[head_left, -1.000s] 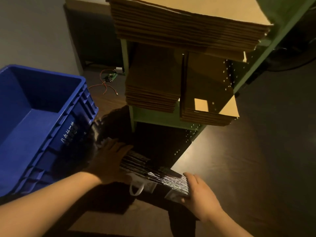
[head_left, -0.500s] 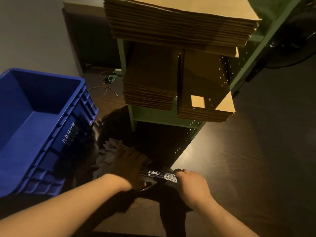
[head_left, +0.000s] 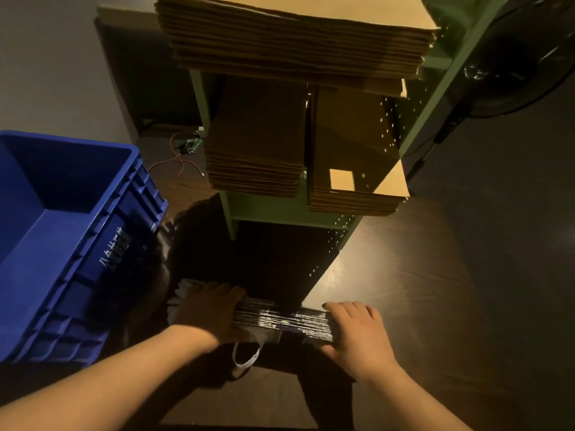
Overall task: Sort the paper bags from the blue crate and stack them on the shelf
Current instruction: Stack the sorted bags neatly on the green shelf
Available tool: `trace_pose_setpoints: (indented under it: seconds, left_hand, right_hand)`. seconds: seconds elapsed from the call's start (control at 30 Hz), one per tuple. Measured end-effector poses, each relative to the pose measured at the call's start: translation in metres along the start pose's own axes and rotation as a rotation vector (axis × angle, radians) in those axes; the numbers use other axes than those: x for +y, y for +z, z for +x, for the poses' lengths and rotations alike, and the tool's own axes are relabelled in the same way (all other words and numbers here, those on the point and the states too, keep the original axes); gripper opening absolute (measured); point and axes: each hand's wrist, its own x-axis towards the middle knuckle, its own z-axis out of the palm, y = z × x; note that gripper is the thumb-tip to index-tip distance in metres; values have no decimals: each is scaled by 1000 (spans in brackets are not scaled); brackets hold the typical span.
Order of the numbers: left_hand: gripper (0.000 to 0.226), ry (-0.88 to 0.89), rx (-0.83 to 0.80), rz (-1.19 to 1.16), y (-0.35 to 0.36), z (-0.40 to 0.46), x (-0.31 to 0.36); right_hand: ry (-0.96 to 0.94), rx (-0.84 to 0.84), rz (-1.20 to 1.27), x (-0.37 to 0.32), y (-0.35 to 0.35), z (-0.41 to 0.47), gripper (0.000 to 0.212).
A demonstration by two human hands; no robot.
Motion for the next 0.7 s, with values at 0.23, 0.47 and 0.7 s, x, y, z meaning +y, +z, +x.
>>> trace_pose_setpoints:
  seconds: [0.23,0.47,0.7]
  left_hand:
    - [87,-1,28,76,0,4,2]
    - [109,-60,-180,92,-12,11,17]
    - [95,34,-121,25,-18,10,29]
  right_hand:
    - [683,304,1226,20,1,-20,35]
    - [807,312,1567,22,5,-7,93]
    - [526,80,955,31,7,-20,84]
